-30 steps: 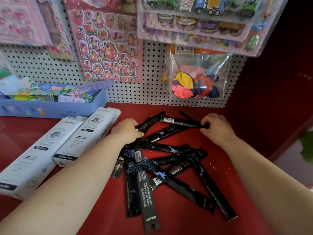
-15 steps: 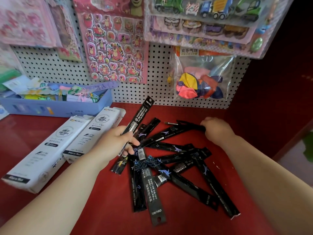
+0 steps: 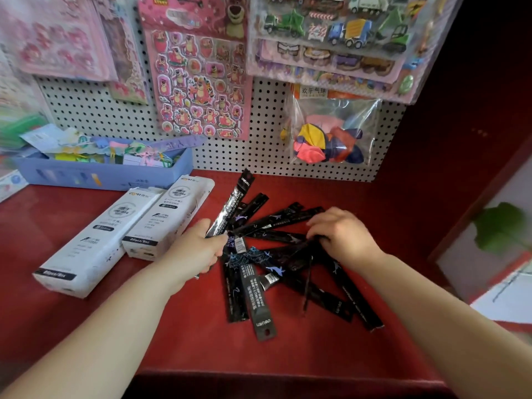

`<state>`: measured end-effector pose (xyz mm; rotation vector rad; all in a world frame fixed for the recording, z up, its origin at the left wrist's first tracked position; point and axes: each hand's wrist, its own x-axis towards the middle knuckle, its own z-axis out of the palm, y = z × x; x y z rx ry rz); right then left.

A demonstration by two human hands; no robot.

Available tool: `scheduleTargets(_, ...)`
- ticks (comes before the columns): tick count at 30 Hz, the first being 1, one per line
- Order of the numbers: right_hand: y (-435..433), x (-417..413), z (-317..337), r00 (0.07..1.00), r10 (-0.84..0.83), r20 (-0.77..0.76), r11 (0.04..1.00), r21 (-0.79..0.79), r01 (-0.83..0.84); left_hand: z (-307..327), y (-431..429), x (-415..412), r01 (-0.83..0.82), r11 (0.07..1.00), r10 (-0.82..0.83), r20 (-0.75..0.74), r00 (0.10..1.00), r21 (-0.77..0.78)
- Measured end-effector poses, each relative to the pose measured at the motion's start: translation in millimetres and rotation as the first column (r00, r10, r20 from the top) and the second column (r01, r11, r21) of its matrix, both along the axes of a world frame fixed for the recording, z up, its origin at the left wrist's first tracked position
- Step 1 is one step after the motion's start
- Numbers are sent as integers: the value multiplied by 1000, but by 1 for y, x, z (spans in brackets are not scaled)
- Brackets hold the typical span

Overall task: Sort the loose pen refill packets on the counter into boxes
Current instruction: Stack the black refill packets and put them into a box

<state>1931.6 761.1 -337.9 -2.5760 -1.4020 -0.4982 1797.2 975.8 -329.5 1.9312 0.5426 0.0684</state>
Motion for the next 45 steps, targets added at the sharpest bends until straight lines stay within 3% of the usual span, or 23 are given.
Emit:
scheduleTargets(1,0,-6,-1,1000,5,-25,1000,-3,-5,-1,-6,0,-5,1000,5,14,1000,24)
scheduleTargets(3,1,-17,6,991,-48,-123,992,113,62,-5,-12,1,-51,975,45,35,998,215)
scheduleTargets(5,-4,-23,19,934,-215,-285,913,280,296,-5,-8,2,-123,874,125,25,992,470)
scheduleTargets(6,-8,-24,24,856,-302,-420,853,282,440,-5,-4,3,-155,837,154,46,987,525)
scheduleTargets(9,-21,-32,29,618,-398,-678,759,135,637,-7,10,6,-184,837,172,72,982,515)
scheduleTargets(12,-21,-53,23,527,-439,-728,768,1,641,-8,16,5,-153,867,148,48,988,475)
scheduleTargets(17,7,-83,14,537,-552,-639,777,-158,610,-8,8,1,-41,848,117,-112,987,529)
scheduleTargets(20,17,-86,17,527,-643,-556,741,-278,611,-11,8,-3,-56,858,126,-103,987,511)
scheduleTargets(22,19,-84,20,493,-624,-606,753,-296,588,-13,12,-6,-70,872,131,-94,987,484)
scheduleTargets(29,11,-82,21,437,-367,-821,826,-72,559,-10,16,-12,-36,914,88,-110,990,405)
scheduleTargets(34,-14,-70,37,407,-206,-890,748,125,652,-7,20,-18,11,934,45,-148,988,357)
scheduleTargets(40,-42,-65,43,374,-245,-895,729,85,679,-3,19,-30,48,953,1,-161,987,299)
scheduleTargets(45,-23,-78,35,405,-268,-874,794,38,607,-4,18,-42,22,980,14,-177,984,198)
